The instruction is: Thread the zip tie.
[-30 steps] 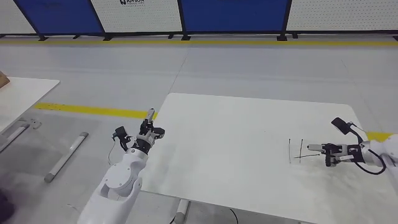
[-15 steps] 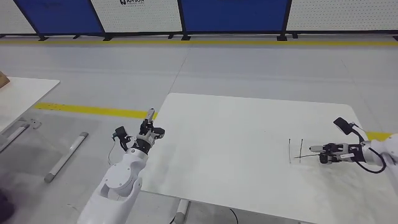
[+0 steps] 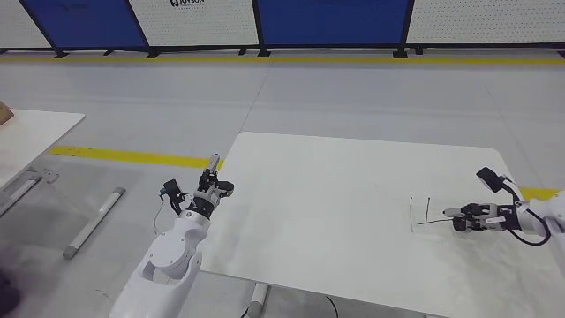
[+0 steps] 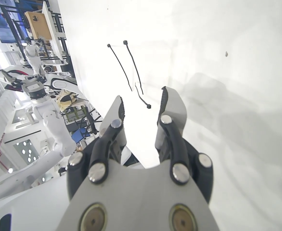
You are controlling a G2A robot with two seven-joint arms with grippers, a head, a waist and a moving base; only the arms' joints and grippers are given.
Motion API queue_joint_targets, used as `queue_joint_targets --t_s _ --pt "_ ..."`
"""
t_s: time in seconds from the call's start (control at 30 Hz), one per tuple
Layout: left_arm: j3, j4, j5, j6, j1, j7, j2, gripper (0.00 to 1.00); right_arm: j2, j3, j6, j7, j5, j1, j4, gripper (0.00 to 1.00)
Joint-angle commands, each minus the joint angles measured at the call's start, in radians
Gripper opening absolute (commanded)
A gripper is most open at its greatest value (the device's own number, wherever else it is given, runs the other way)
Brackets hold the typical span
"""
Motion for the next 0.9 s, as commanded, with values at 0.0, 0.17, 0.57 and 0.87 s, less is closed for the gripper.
queue_joint_targets --t_s 0.0,0.17,0.57,0.87 --pt "0.000 0.000 0.000 0.000 0.000 0.000 0.000 1.00 -0.002 -0.002 0.000 0.000 -0.001 0.002 0.006 0.27" --pt "0.000 0.000 0.000 0.000 0.000 0.000 0.000 1.00 -0.008 -0.006 -0.002 0.001 -0.003 0.008 0.023 0.22" --pt "0.000 0.000 0.000 0.000 0.000 0.000 0.000 1.00 -0.017 -0.008 -0.008 0.005 -0.008 0.020 0.047 0.00" --pt "0.000 0.000 0.000 0.000 0.000 0.000 0.000 1.00 -0.017 0.005 -0.050 0.036 0.017 0.020 0.058 0.00"
